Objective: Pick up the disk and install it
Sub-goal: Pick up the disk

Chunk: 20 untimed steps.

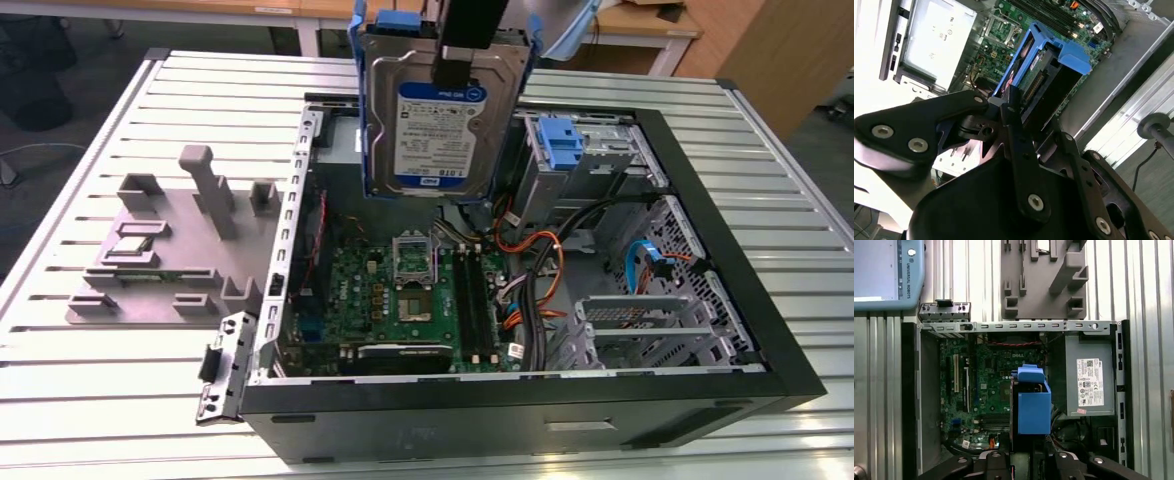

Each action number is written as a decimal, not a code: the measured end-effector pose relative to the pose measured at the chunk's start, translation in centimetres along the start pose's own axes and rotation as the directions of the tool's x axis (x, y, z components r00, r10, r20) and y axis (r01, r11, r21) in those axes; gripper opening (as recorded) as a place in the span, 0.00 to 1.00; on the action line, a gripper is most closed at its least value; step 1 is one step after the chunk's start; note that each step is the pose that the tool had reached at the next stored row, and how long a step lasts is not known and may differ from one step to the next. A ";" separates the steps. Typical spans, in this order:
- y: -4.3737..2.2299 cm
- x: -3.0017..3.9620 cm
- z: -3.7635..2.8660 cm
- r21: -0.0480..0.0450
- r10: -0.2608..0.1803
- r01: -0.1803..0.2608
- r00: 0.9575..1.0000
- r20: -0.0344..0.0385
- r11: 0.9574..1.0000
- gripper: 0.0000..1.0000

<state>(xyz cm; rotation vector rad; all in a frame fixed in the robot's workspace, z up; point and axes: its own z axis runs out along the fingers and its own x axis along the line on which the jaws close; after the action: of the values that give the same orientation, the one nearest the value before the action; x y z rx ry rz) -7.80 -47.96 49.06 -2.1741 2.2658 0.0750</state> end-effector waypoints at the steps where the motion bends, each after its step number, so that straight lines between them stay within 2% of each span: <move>1: -0.01 0.16 0.01 0.000 0.000 0.000 1.000 0.000 1.000 0.35; 20: -0.26 3.10 0.33 0.000 0.000 0.000 1.000 0.000 1.000 0.35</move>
<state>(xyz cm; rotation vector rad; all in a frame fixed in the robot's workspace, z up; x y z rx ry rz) -7.68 -51.06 48.61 -2.1739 2.2659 0.0751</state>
